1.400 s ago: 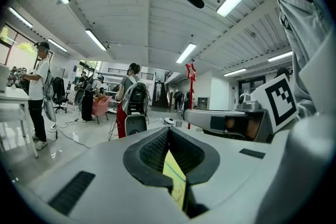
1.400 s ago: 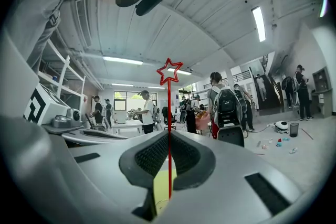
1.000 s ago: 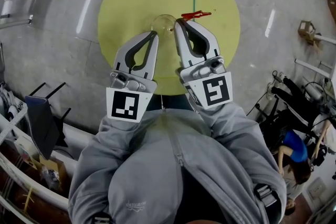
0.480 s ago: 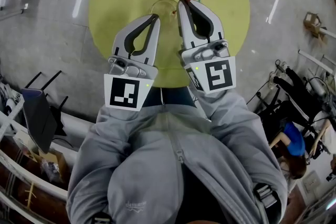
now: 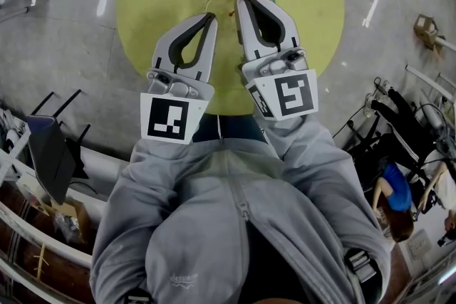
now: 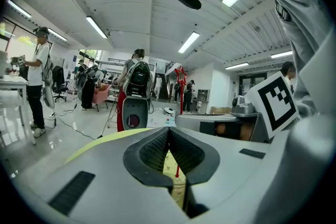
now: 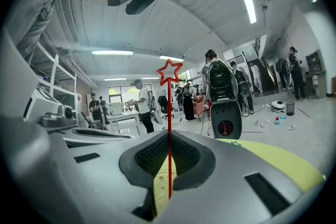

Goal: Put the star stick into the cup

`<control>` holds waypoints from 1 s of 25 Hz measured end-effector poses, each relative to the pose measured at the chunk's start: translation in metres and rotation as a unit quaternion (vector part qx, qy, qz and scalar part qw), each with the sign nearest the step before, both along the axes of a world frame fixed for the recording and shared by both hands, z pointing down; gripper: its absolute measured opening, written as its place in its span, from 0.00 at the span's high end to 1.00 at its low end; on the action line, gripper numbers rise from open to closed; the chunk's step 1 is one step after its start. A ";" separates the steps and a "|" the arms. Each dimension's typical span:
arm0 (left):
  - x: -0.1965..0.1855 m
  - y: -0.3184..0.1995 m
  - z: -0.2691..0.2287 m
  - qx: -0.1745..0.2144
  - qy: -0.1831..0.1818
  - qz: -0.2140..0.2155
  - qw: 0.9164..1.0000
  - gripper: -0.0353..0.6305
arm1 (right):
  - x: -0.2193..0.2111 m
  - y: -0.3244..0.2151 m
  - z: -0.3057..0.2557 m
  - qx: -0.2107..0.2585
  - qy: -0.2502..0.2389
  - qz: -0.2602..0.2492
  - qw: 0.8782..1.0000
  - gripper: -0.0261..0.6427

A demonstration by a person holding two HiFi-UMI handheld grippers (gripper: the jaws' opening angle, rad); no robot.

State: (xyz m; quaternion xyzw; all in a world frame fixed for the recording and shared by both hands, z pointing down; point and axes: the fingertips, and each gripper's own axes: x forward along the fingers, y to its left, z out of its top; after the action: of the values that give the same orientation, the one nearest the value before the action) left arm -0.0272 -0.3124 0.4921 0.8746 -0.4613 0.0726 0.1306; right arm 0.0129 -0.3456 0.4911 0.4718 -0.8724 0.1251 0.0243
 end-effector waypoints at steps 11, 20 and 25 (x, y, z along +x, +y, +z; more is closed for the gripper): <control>0.008 0.001 0.006 -0.008 0.002 0.003 1.000 0.92 | -0.003 -0.001 0.021 -0.043 -0.007 -0.007 0.999 0.91; 0.003 0.000 0.007 -0.009 0.003 0.000 1.000 0.92 | -0.009 -0.003 0.037 -0.080 0.002 -0.005 0.997 0.91; -0.001 0.003 0.005 -0.007 0.002 -0.002 1.000 0.92 | -0.009 0.000 0.044 -0.099 0.009 0.003 0.995 0.91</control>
State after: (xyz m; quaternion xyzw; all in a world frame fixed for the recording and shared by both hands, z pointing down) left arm -0.0278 -0.3094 0.4976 0.8728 -0.4622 0.0743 0.1381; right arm 0.0036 -0.3459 0.5352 0.4711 -0.8540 0.2065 0.0785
